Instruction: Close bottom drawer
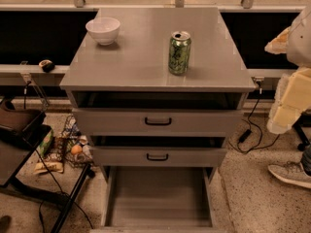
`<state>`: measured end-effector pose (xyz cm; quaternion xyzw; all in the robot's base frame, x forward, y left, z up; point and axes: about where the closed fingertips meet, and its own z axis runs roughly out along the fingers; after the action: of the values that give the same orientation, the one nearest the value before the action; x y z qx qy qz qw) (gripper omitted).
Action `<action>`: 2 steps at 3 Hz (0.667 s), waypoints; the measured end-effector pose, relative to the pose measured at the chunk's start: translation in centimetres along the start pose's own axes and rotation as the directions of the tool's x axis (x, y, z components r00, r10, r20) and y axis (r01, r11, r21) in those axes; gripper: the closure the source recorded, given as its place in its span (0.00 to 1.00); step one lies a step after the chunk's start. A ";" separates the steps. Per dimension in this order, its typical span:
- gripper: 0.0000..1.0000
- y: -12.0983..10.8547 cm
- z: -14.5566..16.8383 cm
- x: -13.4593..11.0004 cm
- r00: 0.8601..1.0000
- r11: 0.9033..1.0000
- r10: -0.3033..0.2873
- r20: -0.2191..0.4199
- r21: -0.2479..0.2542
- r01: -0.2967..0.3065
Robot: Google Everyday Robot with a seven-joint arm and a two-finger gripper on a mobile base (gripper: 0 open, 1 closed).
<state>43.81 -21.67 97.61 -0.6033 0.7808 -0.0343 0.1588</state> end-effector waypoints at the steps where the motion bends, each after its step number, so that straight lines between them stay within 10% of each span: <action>1: 0.00 0.0 0.0 0.0 1.000 1.000 0.000 0.000 0.000 0.000; 2: 0.00 -0.2 -1.1 -0.1 0.998 0.999 -0.007 -0.067 0.033 0.009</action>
Offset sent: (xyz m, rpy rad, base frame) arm -0.0066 -0.0073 0.0388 -0.2740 -0.0244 -0.0576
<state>43.69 -21.79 98.70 -0.6022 0.7826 -0.0681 0.1423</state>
